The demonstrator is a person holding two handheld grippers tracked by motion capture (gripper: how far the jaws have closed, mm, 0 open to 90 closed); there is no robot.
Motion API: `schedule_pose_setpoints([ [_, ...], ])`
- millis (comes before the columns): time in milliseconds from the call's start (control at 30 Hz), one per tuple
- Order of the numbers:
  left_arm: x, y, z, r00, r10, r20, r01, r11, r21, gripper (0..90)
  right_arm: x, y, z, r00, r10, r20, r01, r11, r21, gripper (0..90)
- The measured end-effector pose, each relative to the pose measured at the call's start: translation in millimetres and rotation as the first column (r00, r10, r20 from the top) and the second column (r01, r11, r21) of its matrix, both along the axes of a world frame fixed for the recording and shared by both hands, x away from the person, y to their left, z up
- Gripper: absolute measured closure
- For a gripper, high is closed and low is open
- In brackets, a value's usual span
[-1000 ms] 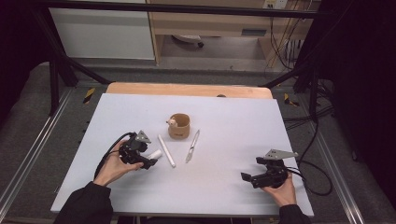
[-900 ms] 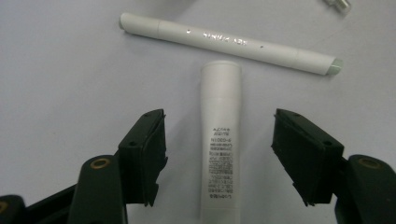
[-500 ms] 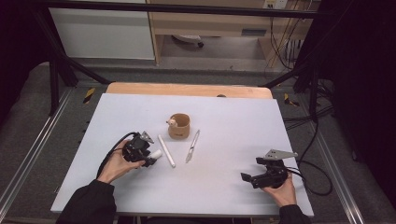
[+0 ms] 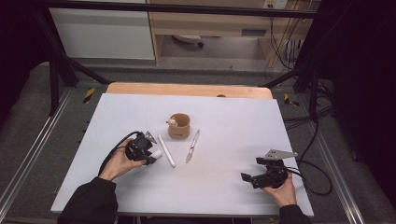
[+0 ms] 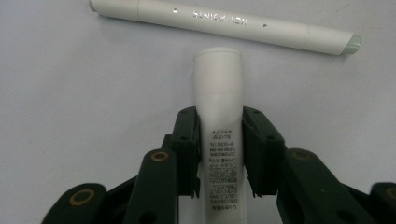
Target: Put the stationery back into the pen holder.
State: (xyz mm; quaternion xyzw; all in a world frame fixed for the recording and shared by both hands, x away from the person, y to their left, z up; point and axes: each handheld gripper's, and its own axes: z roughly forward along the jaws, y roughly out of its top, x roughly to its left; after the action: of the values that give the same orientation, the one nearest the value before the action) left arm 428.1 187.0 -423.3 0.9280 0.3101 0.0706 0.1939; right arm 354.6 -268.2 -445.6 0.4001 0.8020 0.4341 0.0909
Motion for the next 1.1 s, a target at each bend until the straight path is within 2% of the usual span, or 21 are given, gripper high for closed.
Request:
schedule_pose_setpoints([
  [300, 1.2, -0.8, 1.2, 0.9998, 0.010, -0.018, -0.010, 0.9999, 0.005, 68.6, 0.0, -0.1, 0.1, 1.0000, -0.001, 0.001, 0.001, 1.000, 0.001, 0.5],
  [833, -5.7, 3.1, 9.2, 0.9998, 0.014, 0.014, -0.014, 0.9999, -0.001, 69.3, 0.2, 0.1, 0.0, 1.0000, 0.000, 0.001, 0.000, 1.000, 0.003, 0.5],
  [1100, -7.9, 8.4, 13.3, 0.9990, 0.037, 0.027, -0.036, 0.9991, -0.021, 69.4, 0.1, 0.0, 0.1, 1.0000, 0.000, 0.001, 0.000, 1.000, 0.004, 0.5],
])
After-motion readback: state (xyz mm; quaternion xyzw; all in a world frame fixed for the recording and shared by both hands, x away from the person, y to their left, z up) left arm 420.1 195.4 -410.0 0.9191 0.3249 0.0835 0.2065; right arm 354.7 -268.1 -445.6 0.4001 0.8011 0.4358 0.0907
